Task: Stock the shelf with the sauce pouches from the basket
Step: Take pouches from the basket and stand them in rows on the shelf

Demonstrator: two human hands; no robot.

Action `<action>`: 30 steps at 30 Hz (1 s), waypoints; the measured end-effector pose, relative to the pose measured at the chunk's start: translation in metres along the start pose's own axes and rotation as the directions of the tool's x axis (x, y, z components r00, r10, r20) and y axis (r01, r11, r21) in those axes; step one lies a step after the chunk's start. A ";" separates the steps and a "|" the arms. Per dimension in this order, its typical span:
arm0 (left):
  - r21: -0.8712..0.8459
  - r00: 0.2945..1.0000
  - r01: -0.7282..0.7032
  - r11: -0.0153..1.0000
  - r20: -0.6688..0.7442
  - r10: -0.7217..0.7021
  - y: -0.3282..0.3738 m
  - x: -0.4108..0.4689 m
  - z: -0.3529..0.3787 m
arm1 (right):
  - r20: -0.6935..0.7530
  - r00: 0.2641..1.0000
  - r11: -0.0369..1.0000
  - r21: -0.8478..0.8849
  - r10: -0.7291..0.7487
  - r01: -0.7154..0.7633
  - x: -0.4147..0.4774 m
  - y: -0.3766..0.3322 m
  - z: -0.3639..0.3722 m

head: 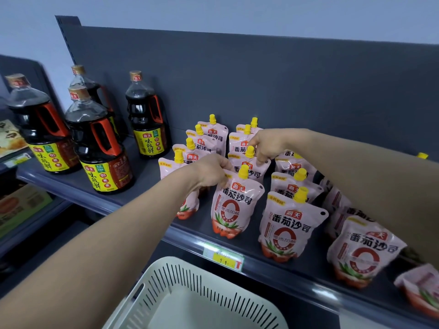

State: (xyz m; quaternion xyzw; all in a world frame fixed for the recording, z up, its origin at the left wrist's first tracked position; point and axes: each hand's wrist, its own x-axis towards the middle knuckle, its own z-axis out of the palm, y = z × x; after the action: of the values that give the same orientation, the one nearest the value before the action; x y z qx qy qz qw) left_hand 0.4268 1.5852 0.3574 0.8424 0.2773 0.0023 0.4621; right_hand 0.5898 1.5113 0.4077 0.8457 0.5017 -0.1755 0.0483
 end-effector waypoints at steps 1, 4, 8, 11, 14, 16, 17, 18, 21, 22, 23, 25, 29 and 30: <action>0.024 1.000 -0.005 1.000 0.001 0.005 0.002 0.000 0.000 | 0.018 1.000 1.000 0.012 0.015 -0.015 -0.001 -0.001 -0.003; 0.042 1.000 -0.027 0.999 -0.005 0.028 0.005 0.001 0.002 | 0.024 0.999 0.998 0.051 0.023 -0.024 -0.005 0.000 -0.007; 0.049 0.998 -0.062 0.997 -0.020 0.063 0.009 0.003 0.003 | 0.005 1.000 0.998 0.053 0.013 -0.013 -0.007 0.002 -0.009; 0.060 0.999 -0.047 0.997 0.012 0.046 0.009 0.002 0.002 | -0.002 1.000 0.998 0.062 0.007 -0.007 -0.006 0.002 -0.007; 0.012 0.997 0.004 1.000 0.076 -0.005 0.003 -0.001 -0.002 | -0.009 1.000 0.999 0.054 0.001 -0.001 -0.005 0.002 -0.004; 0.014 0.995 0.002 1.000 0.100 -0.004 0.002 -0.002 -0.004 | -0.030 1.000 0.999 0.046 -0.004 0.006 -0.005 0.001 -0.004; 0.021 0.995 -0.017 1.000 0.100 0.015 0.002 -0.001 -0.005 | -0.040 0.999 0.999 0.050 -0.008 0.010 -0.005 0.001 -0.005; 0.027 0.996 -0.039 0.999 0.086 0.037 0.002 -0.001 -0.004 | -0.049 0.999 0.998 0.068 -0.013 0.016 -0.006 0.000 -0.006; -0.013 0.996 -0.091 0.996 0.017 0.091 0.002 0.002 -0.001 | -0.055 0.998 0.992 0.120 -0.021 0.027 -0.007 -0.001 -0.010; -0.042 0.995 -0.101 0.994 0.000 0.101 0.000 0.003 0.000 | -0.059 0.998 0.992 0.120 -0.021 0.028 -0.007 -0.001 -0.011; -0.056 0.995 -0.104 0.993 -0.005 0.104 -0.002 0.004 0.000 | -0.062 0.998 0.992 0.121 -0.018 0.026 -0.008 0.000 -0.012; -0.047 0.995 -0.097 0.994 0.021 0.098 -0.005 0.004 0.000 | -0.060 0.998 0.992 0.128 -0.012 0.020 -0.009 0.000 -0.011; 0.045 0.994 -0.077 0.996 0.077 0.074 -0.002 0.005 -0.003 | -0.062 0.998 0.993 0.113 -0.008 0.014 -0.010 -0.001 -0.009; 0.068 0.995 -0.075 0.995 0.076 0.070 -0.001 0.005 -0.003 | -0.060 0.998 0.993 0.114 -0.008 0.014 -0.010 -0.002 -0.009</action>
State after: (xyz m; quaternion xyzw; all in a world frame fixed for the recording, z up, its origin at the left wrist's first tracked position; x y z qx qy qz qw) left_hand 0.4302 1.5907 0.3573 0.8672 0.2294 -0.0217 0.4414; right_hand 0.5861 1.5057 0.4199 0.8491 0.4968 -0.1790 -0.0159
